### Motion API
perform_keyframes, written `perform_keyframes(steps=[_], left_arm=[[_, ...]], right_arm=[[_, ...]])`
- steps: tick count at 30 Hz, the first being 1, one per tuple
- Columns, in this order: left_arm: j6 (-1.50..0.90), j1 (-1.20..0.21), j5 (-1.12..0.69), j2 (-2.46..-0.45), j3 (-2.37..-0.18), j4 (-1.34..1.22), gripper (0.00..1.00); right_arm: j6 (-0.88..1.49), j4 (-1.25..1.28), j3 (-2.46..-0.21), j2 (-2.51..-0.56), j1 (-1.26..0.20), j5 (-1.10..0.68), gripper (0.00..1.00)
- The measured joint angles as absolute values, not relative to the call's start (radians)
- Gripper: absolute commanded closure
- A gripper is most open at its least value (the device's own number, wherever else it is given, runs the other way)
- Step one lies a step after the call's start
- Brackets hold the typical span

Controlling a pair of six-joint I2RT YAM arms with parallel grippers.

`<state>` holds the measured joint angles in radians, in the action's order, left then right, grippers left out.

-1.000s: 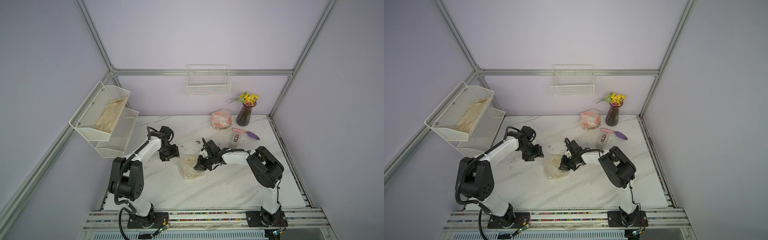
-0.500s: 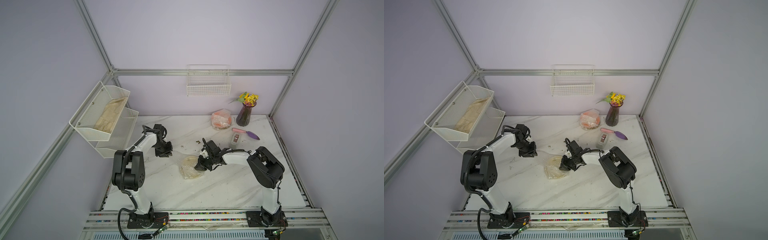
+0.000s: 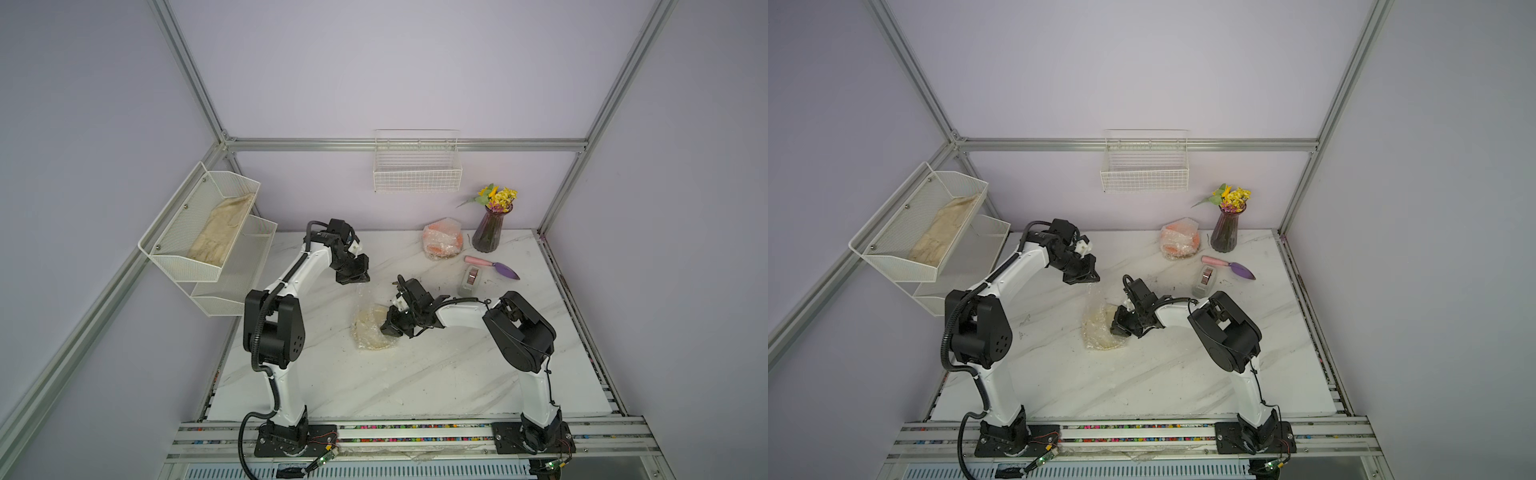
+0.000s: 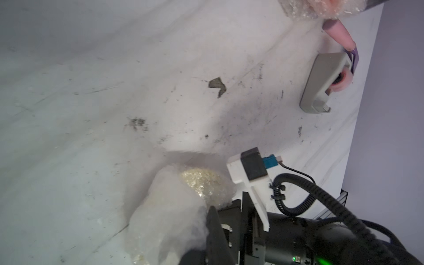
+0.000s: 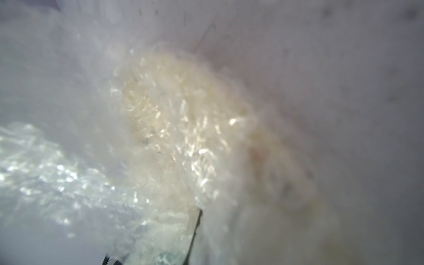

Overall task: Wrap dinner plates in bubble wrap
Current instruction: Wrap the plate in the bubble wrap.

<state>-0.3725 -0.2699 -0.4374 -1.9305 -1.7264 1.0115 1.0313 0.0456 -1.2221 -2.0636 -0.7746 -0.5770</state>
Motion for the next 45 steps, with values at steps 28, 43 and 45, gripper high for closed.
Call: perform_keyframes(steps=[28,43,45], left_arm=[[-0.659,-0.45,-0.344,-1.668,-1.208,0.701,1.0],[-0.715,-0.45,-0.293,-1.721,-1.047,0.648,1.0],[-0.714,-0.45,-0.296,-1.734,-1.035,0.624,1.0]], right_arm=[[1.22,0.348,-1.095,-2.067,-0.785,-0.49,1.0],[1.19,0.289,-1.121,-2.054,-0.789,-0.468,1.0],[1.17,0.248,-1.135,-2.047,-0.792,-0.449,1.0]])
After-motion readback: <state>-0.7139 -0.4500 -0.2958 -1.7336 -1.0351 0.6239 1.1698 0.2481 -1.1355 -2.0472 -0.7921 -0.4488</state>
